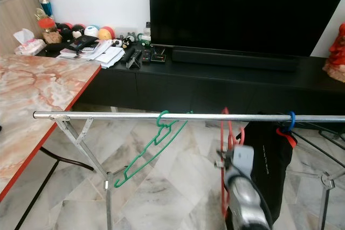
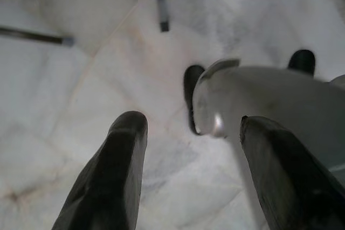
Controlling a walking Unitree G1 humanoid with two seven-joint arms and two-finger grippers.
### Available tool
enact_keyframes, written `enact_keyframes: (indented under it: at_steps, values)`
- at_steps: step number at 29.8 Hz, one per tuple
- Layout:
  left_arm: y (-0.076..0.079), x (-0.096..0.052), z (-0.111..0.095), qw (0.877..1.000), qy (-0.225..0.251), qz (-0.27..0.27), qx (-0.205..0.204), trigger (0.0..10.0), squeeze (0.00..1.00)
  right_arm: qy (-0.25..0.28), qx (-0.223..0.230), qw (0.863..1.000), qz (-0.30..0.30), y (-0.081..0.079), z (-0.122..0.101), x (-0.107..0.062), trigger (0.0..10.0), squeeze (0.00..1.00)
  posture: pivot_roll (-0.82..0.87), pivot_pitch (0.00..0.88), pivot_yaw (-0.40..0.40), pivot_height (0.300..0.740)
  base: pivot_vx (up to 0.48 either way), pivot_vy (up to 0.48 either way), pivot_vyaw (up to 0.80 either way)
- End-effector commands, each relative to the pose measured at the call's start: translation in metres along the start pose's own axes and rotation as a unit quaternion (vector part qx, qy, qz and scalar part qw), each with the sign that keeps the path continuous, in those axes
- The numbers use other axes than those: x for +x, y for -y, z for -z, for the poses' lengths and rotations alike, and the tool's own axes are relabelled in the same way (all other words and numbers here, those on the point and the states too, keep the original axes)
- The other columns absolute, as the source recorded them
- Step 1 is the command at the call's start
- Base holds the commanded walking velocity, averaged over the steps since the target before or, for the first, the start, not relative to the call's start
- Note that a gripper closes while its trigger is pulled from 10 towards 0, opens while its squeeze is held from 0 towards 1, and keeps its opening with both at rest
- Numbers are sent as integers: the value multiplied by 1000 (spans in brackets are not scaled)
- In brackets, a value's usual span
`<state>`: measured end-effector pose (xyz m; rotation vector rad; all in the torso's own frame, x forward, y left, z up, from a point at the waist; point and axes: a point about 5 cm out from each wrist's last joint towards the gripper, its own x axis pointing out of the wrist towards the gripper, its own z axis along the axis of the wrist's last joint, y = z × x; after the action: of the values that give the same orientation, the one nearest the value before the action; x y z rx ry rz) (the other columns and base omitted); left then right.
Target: Hang hanger
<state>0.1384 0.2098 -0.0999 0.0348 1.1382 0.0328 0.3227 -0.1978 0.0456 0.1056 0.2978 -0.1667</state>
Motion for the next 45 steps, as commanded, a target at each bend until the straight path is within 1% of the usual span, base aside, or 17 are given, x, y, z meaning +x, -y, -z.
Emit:
enact_keyframes:
  at_steps: [1, 3, 8, 12, 13, 17, 20, 28, 29, 30, 31, 34, 41, 45]
  values:
    - [0, 0, 2, 1000, -6, -3, 2, 10000, 0, 5, 15, 999, 32, 12, -1, 0, 10000, 0, 9, 0, 2, 740, 0, 0, 0]
    - [2, 0, 1, 1000, -6, -1, 4, 10000, 0, 15, 14, 999, 45, 14, -8, 2, 10000, 0, 10, 0, 0, 740, 0, 0, 0]
    - [3, 0, 0, 1000, -6, 2, 1, 10000, 0, 15, 22, 997, 67, 17, -15, 7, 10000, 0, 10, 0, -2, 740, 0, 0, 0]
    - [0, 0, 4, 1000, -10, 1, 3, 10000, 0, -15, -7, 997, 70, 15, -20, 13, 10000, 0, 13, 0, -1, 740, 0, 0, 0]
    - [-3, -1, 6, 1000, -11, -1, 3, 10000, 0, -20, -5, 997, 70, 15, -21, 14, 10000, 0, 13, 0, -1, 740, 0, 0, 0]
    - [-10, -3, 10, 1000, -15, -5, 4, 10000, 0, -40, -9, 997, 61, 12, -27, 19, 10000, 0, 14, 0, 0, 740, 0, 0, 0]
    - [-12, -3, 12, 1000, -16, -6, 6, 10000, 0, -52, -23, 997, 45, 9, -33, 23, 10000, 0, 19, 5, 2, 740, 0, 0, 0]
    - [-13, -3, 12, 1000, -13, -7, 7, 10000, 0, -57, -42, 997, 25, 2, -49, 29, 10000, 0, 26, 14, 4, 740, 0, 0, 0]
    - [-12, -3, 11, 1000, -13, -6, 7, 10000, 0, -64, -45, 997, 19, -1, -51, 30, 10000, 0, 28, 16, 4, 740, 0, 0, 0]
    - [-11, -3, 11, 1000, -13, -5, 8, 10000, 0, -72, -43, 996, 11, -3, -51, 31, 10000, 0, 32, 15, 5, 740, 0, 0, 0]
    - [-11, -3, 11, 1000, -13, -5, 8, 10000, 0, -72, -43, 996, 11, -3, -51, 31, 10000, 0, 32, 15, 5, 740, 0, 0, 0]
    - [-9, -3, 11, 1000, -13, -3, 10, 10000, 0, -96, -34, 995, 5, -4, -49, 31, 10000, 0, 38, 16, 6, 740, 0, 0, 0]
    - [-7, -3, 14, 1000, -15, 1, 11, 10000, 0, -123, -42, 991, -23, -9, -47, 30, 10000, 0, 46, 18, 7, 740, 0, 0, 0]
    - [-6, -3, 16, 1000, -18, 3, 10, 10000, 0, -142, -49, 988, -35, -6, -41, 29, 10000, 0, 47, 19, 8, 740, 0, 0, 0]
